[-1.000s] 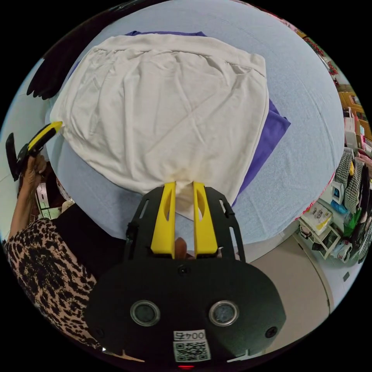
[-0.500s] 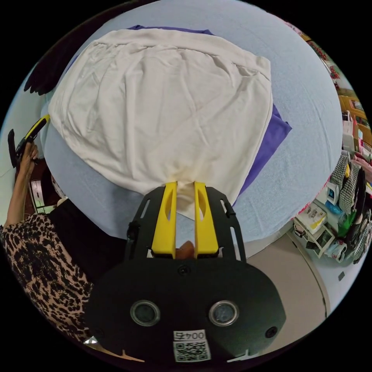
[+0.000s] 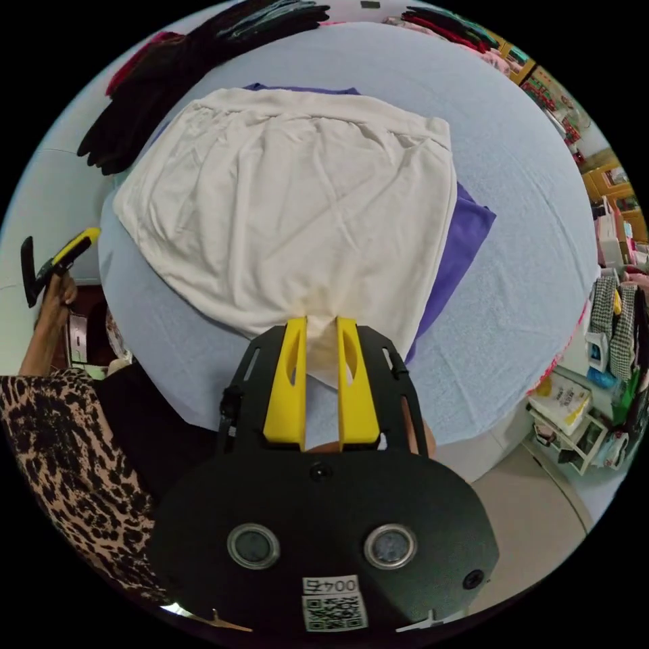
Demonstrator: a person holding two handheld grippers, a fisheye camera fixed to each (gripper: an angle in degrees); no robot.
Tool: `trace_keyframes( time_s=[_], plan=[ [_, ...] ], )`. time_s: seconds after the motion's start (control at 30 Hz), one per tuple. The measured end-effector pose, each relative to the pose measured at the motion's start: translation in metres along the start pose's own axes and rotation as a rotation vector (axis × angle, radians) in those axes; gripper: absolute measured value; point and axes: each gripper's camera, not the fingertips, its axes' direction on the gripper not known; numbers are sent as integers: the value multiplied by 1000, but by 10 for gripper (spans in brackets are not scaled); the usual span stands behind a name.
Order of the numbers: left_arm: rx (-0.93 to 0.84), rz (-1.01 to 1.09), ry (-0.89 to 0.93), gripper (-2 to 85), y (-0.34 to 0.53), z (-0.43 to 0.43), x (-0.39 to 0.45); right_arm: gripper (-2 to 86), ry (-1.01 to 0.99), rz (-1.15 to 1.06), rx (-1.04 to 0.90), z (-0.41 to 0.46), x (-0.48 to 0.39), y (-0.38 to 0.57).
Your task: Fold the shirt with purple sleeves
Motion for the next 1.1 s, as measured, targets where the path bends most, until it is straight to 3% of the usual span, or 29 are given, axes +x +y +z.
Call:
trace_keyframes(
  time_s=[0.2, 0.37, 0.47, 0.57, 0.87, 1.1],
  plan=[
    [-46, 248, 140, 43, 4, 32, 150, 108, -330, 3, 117, -47, 97, 39],
    [-59, 607, 213, 78, -2, 62, 309, 156, -730, 165, 324, -96, 254, 90],
    [-52, 808, 180, 92, 3, 81, 387, 163, -845, 246, 383, -106, 327, 103],
    [-73, 896, 84, 103, 6, 107, 439, 163, -833, 257, 318, -107, 368, 100],
    [-113, 941, -103, 90, 0, 150, 490, 138, -936, 234, 242, -128, 419, 68],
    [-126, 896, -74, 42, -15, 155, 484, 107, -979, 191, 210, -134, 421, 21]
  ],
)
